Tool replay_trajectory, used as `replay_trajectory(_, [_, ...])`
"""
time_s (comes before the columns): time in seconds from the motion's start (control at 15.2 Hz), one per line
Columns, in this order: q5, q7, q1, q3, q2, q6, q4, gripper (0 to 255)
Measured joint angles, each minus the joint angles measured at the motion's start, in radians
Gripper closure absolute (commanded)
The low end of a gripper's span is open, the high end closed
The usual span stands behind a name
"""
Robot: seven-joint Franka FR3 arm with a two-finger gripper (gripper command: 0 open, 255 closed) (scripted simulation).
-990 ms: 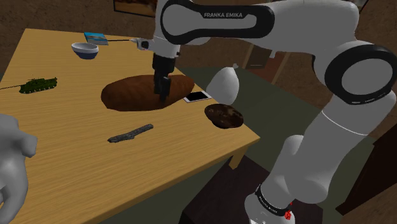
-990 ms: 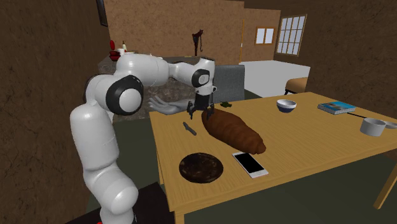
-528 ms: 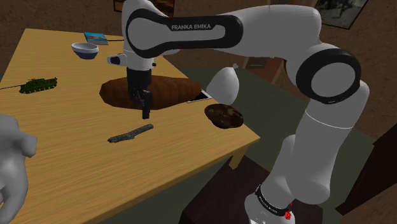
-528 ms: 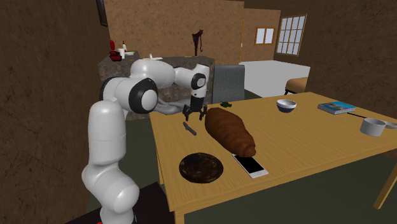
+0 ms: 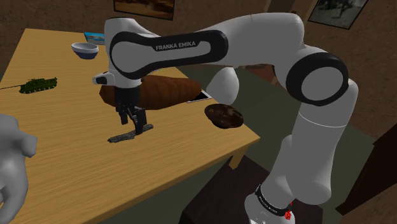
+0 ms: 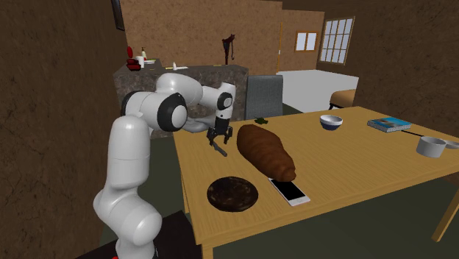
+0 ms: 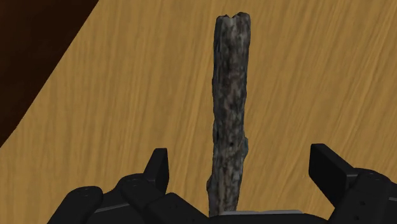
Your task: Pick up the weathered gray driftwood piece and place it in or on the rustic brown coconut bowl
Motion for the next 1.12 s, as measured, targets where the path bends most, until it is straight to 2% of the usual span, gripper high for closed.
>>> replay_trajectory(0.2, [0.001,-0.001,0.002,0.001,0.003,0.035,-0.033,0])
replay_trajectory(0.59, [0.001,0.000,0.004,0.002,0.003,0.046,-0.043,0])
replay_trajectory(0.66, [0.001,0.000,0.004,0.002,0.003,0.046,-0.043,255])
replay_trajectory(1.12, [0.001,0.000,0.004,0.002,0.003,0.046,-0.043,255])
